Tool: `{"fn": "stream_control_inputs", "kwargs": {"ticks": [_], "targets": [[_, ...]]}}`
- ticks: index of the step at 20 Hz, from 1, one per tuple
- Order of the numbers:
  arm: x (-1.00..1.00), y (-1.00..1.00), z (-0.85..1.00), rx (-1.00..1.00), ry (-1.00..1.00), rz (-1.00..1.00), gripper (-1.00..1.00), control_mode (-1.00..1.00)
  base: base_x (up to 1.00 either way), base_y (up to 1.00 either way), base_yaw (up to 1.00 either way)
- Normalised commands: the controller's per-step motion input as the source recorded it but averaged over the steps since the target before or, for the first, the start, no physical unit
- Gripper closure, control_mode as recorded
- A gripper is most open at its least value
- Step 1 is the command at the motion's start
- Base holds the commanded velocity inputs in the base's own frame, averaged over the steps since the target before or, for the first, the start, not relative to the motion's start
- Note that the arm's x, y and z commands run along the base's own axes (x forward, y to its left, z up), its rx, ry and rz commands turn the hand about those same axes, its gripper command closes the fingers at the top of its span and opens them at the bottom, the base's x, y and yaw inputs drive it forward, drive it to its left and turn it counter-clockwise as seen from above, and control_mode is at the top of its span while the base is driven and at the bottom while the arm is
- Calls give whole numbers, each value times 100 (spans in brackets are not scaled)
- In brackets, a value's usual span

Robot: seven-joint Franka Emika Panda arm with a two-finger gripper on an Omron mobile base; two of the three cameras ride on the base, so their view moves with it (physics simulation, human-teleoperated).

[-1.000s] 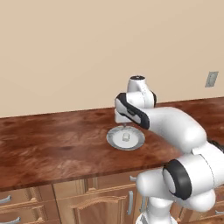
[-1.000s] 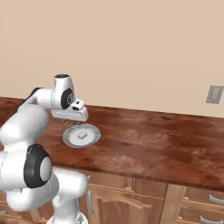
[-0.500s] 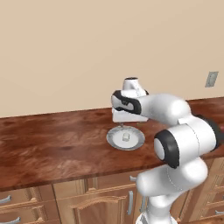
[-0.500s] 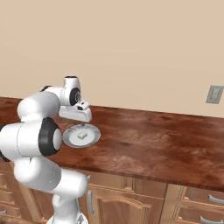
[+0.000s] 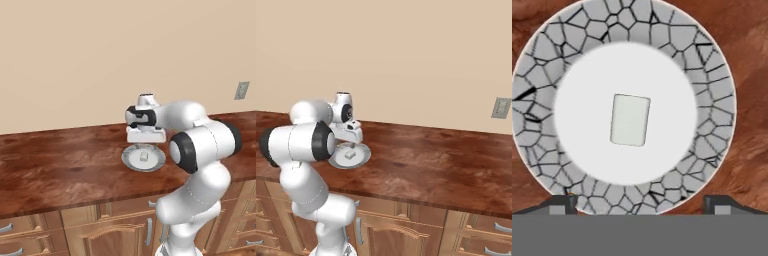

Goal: Pick up the marshmallow and place it in the cup of hot chocolate on the dining counter.

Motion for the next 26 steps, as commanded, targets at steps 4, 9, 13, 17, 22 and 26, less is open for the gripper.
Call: {"fn": "stream_control_inputs", "kwargs": {"ticks": [4, 9, 13, 17, 22, 26], "targets": [[17, 0, -45, -2, 1, -8, -100, -100, 0, 0, 0], [17, 0, -31, 0, 3, -9, -100, -100, 0, 0, 0], [14, 0, -20, 0, 5, -6, -100, -100, 0, 0, 0], [16, 0, -18, 0, 6, -5, -100, -100, 0, 0, 0], [14, 0, -18, 0, 6, -3, -100, -100, 0, 0, 0], [0, 0, -20, 0, 3, -1, -100, -100, 0, 0, 0]]}}
